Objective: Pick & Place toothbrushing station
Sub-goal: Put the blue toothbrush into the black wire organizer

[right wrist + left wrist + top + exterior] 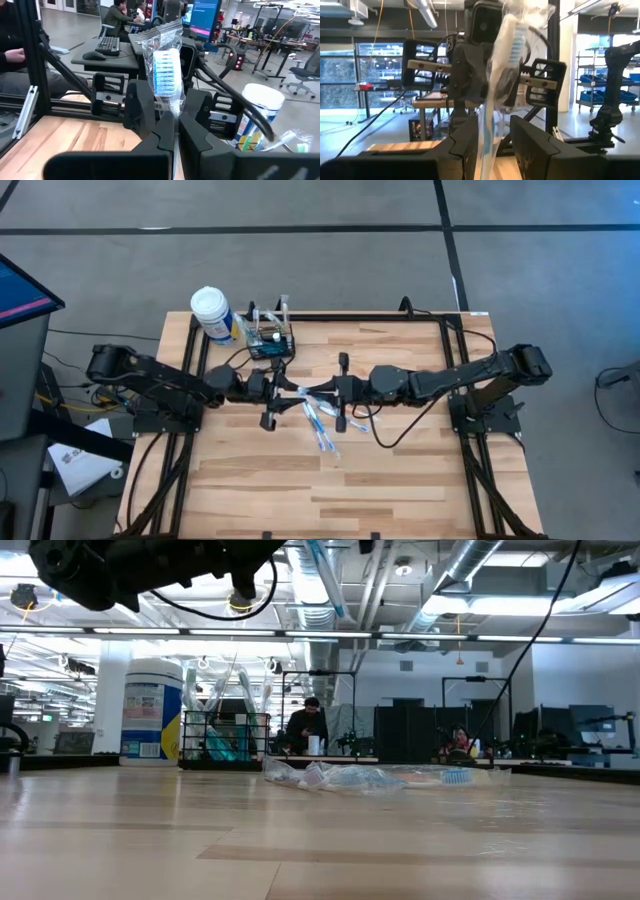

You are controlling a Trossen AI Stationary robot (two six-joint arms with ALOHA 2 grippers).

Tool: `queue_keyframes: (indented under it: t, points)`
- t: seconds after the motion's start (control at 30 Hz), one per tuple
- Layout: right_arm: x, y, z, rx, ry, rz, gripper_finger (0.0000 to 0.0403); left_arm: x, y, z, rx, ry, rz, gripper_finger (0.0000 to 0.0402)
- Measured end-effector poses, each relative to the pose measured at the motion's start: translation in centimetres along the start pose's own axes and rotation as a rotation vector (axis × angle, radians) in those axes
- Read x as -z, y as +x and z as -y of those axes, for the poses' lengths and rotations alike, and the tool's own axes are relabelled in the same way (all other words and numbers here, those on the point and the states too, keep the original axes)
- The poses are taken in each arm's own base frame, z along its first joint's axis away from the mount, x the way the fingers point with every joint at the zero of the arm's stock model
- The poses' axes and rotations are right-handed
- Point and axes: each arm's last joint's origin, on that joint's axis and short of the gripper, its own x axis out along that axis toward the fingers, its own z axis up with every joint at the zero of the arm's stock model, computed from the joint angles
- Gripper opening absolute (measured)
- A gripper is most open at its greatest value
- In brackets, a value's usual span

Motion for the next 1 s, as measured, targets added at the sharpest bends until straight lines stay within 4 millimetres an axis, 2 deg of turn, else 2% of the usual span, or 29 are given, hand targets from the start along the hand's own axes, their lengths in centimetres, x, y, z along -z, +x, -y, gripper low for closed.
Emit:
queue_keyframes:
  t: [0.37,0.6,0.87,1.0]
  points:
    - [0.0,0.0,0.1,-0.011,0.001,0.005,0.0,0.0,0.2,0.2,0.0,-0.001,0.033,0.0106]
    - [0.3,0.3,0.3,-0.004,0.0,-0.003,0.0,1.0,1.8,0.1,-0.002,-0.003,0.003,0.0106]
    - [0.2,0.3,0.3,-0.003,0.009,0.001,0.0,0.4,2.0,0.1,-0.005,0.022,0.037,0.0106]
    - [0.2,0.2,0.3,-0.003,0.009,0.0,0.0,0.3,2.0,0.1,-0.011,0.024,0.037,0.0091]
